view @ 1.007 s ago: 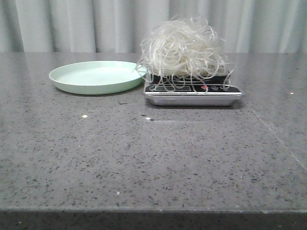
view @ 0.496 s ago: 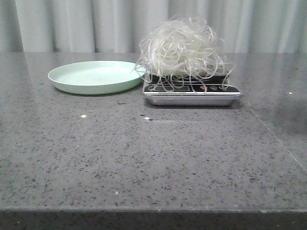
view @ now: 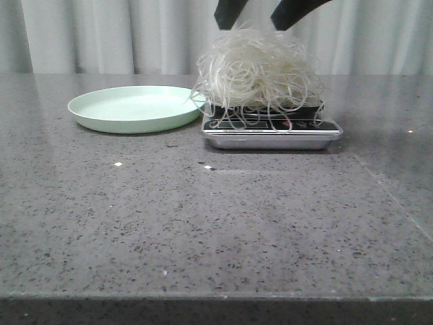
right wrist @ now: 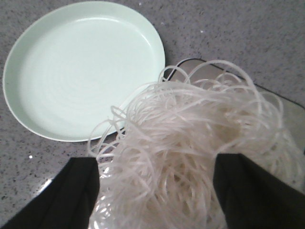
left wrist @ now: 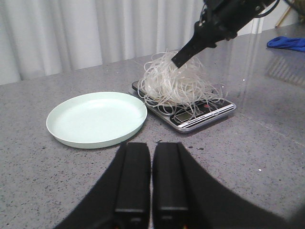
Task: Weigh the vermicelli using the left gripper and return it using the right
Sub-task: 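Lower the right gripper onto the vermicelli on the scale and close, then carry the vermicelli with the right gripper back over the green plate, then open the right gripper to release the vermicelli onto the plate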
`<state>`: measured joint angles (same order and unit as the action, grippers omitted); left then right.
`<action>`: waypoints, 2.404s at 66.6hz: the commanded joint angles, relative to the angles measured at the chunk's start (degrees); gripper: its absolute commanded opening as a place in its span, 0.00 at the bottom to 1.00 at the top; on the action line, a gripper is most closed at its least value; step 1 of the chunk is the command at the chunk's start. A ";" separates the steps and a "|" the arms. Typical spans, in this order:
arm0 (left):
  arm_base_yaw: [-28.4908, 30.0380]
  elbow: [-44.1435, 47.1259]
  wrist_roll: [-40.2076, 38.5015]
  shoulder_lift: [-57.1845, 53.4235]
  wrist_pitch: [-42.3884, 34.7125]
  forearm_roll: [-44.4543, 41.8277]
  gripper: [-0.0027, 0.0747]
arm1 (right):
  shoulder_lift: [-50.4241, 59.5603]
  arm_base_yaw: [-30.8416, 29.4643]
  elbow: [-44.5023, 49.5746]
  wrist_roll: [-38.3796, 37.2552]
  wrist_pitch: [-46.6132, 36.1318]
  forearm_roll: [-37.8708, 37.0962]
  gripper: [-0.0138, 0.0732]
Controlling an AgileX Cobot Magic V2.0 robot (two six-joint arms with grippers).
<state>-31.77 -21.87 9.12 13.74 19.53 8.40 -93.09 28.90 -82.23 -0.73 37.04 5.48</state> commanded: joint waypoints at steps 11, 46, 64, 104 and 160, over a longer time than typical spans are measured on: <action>0.06 -1.42 0.01 0.61 -4.43 0.72 0.22 | -7.96 -0.04 -9.52 0.25 9.70 -5.48 0.84; 0.06 -1.42 0.01 0.61 -4.43 0.72 0.22 | -11.29 2.04 -25.59 0.25 17.70 -4.74 0.31; 0.06 -1.42 0.01 0.61 -4.43 0.72 0.22 | -14.20 7.39 -34.75 0.25 6.65 -2.90 0.31; 0.06 -1.42 0.01 0.61 -4.43 0.72 0.22 | -21.36 6.55 -39.14 0.25 12.10 0.86 0.85; 0.06 -0.92 0.01 0.61 -4.67 0.72 0.22 | 36.46 -3.44 22.60 3.93 -8.94 0.67 0.85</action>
<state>-31.77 -21.18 9.12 13.74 19.41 8.40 -65.83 25.76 -64.71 2.12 35.53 7.19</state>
